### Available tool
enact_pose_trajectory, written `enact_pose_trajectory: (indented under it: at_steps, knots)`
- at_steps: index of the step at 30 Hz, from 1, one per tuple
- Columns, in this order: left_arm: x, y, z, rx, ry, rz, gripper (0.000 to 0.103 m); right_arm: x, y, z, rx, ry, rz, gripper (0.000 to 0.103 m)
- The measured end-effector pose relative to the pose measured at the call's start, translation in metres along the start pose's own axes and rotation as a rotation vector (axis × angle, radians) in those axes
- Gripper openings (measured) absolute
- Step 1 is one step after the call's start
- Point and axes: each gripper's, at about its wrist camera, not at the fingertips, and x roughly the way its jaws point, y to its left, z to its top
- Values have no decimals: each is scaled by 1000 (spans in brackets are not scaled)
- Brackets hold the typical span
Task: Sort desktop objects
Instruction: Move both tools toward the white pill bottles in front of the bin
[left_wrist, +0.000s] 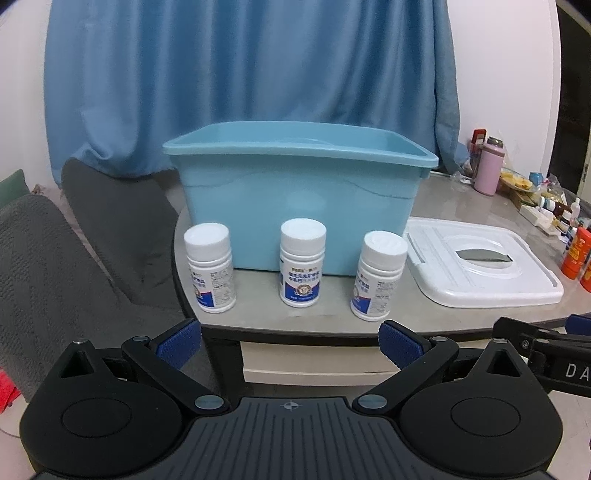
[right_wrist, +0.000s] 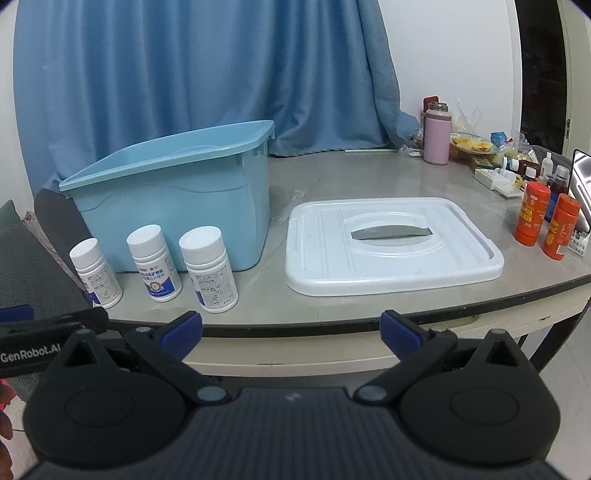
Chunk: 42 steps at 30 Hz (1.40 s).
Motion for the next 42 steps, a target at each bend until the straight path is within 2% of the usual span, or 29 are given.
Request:
enact_pose_trajectory:
  at_steps: [8,23,42]
  knots:
    - [-13,9,1,-4,-53,-24,103,-9,10,-2,-3,-33,-10,103]
    - [-16,31,4,-7,-56,2,103,-16,33,0,-25,-44,-18,102]
    - [17,53,4,-35,-52,30,101,17,58,2,-57,-57,4,102]
